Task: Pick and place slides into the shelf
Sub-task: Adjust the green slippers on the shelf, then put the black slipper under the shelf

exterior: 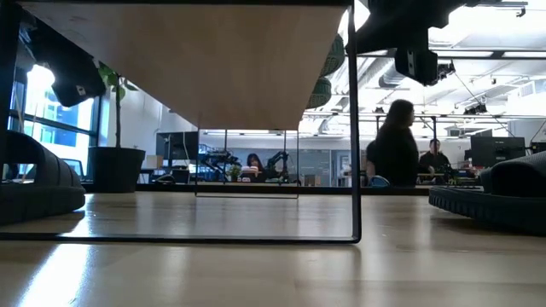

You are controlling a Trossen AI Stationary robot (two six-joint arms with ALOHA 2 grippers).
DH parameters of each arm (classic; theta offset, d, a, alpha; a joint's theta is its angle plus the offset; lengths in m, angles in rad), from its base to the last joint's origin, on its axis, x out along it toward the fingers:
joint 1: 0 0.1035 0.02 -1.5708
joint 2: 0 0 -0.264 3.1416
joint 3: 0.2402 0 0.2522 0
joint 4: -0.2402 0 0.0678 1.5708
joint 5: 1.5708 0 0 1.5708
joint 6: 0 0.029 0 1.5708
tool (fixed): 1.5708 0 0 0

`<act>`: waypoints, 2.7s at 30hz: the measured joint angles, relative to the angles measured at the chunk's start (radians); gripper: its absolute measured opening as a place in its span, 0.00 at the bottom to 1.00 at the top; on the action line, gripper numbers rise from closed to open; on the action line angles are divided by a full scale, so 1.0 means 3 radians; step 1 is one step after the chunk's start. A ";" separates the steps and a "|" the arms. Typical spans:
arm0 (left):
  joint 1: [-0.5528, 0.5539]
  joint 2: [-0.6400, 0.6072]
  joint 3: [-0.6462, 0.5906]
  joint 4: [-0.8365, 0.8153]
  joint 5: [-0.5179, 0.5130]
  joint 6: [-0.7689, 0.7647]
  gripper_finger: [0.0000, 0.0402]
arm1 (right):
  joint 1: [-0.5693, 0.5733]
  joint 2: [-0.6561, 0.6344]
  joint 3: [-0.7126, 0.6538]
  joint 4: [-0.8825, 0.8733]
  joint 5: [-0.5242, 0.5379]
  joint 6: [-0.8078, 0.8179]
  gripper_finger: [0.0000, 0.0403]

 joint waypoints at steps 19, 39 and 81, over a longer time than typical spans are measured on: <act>0.0000 0.0329 -0.0003 0.0538 0.0119 0.0032 0.00 | -0.0181 -0.0004 0.0000 0.0007 -0.0056 -0.0194 0.00; 0.0000 0.0329 -0.0003 0.0652 0.0129 -0.0058 0.00 | -0.0413 -0.0004 0.0000 -0.0100 -0.0115 -0.0389 0.00; 0.0006 -0.0011 -0.0003 0.0275 0.0237 -0.0364 0.30 | -0.0366 -0.1250 -0.0001 -0.1533 -0.0185 0.0422 0.02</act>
